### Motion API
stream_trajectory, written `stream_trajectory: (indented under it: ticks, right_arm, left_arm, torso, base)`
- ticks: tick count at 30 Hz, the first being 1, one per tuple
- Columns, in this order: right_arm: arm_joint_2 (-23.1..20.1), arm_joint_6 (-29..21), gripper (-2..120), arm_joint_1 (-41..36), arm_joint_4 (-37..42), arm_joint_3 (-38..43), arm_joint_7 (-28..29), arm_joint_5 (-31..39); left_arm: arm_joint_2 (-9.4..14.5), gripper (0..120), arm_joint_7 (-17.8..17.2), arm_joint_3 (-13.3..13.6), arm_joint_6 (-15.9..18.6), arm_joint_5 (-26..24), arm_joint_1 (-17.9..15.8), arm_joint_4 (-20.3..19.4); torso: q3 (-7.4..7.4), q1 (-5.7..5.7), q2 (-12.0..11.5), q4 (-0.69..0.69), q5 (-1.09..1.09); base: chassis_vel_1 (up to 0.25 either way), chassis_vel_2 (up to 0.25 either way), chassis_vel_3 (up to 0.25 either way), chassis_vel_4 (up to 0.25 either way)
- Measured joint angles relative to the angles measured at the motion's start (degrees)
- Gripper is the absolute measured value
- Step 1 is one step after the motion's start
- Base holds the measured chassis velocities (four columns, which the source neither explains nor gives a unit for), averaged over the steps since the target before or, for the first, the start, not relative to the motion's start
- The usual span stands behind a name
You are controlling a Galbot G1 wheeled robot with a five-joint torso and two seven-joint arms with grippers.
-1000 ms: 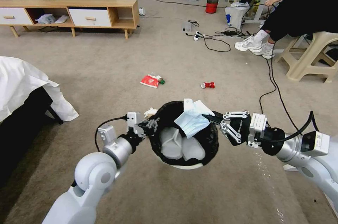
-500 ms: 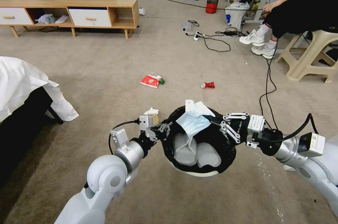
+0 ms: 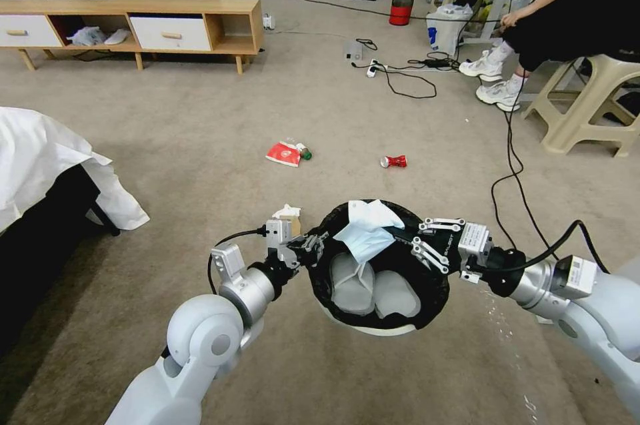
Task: Pick up the trash bin and place the garbage on the floor into it.
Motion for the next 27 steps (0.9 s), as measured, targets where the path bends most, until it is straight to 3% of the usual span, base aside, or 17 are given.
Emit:
stream_trajectory:
  ticks: [18,27]
  right_arm:
    - [1.1,0.2,98,1.5,-0.6,-1.4,0.9,-0.1]
    - [1.3,0.3,100,1.6,-0.8,-1.7,1.0,-0.1]
  left_arm:
    - [-0.3,6,0.3,-0.7,-0.7,1.3,0.6,0.1]
    - [-0.4,6,-0.2,-2.0,-0.7,1.0,0.2,0.1]
  torso:
    - [0.0,0.0,0.0,0.0,0.0]
    - [0.0,0.0,0.0,0.0,0.0]
  base:
    - [0.0,0.0,0.0,0.0]
    - [0.0,0.0,0.0,0.0]
